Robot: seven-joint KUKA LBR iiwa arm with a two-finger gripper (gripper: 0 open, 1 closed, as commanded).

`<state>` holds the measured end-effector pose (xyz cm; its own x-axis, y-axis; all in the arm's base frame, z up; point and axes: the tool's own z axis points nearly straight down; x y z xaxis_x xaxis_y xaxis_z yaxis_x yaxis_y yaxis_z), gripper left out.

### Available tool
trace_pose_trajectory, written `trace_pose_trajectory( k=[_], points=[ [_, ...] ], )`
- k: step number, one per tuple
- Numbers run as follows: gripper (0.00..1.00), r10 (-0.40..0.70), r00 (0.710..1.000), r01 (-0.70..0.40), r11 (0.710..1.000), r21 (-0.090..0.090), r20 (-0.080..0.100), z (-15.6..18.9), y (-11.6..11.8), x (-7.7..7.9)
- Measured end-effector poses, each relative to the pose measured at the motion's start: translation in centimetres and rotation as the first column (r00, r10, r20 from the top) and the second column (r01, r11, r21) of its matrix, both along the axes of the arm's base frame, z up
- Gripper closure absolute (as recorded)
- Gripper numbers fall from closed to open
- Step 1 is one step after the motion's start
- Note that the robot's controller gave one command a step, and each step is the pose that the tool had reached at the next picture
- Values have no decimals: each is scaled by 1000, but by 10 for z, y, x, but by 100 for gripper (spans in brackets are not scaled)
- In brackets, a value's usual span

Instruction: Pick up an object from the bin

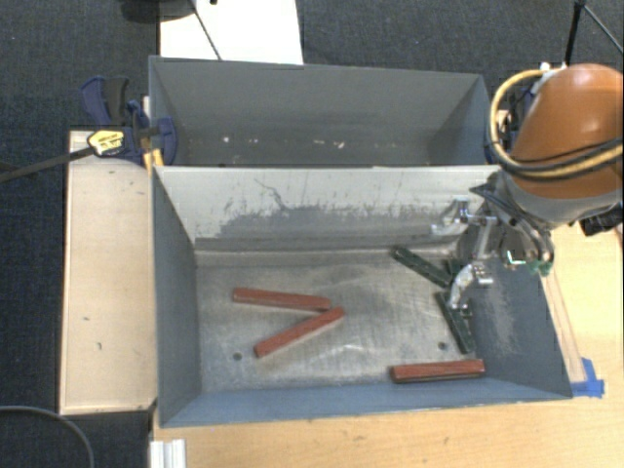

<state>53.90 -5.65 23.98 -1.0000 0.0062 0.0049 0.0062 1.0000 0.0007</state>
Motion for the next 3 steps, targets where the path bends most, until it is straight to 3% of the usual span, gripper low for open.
trace_pose_trajectory(
  k=[1, 2, 3],
  points=[
    [0, 2, 1000, -2, 1000, -1, 8, 4, 0, 1],
    [0, -17, 1000, 17, 1000, -1, 16, -46, 14, 24],
    [0, -77, 997, 77, 997, 0, 12, -116, 24, 41]
  ],
)
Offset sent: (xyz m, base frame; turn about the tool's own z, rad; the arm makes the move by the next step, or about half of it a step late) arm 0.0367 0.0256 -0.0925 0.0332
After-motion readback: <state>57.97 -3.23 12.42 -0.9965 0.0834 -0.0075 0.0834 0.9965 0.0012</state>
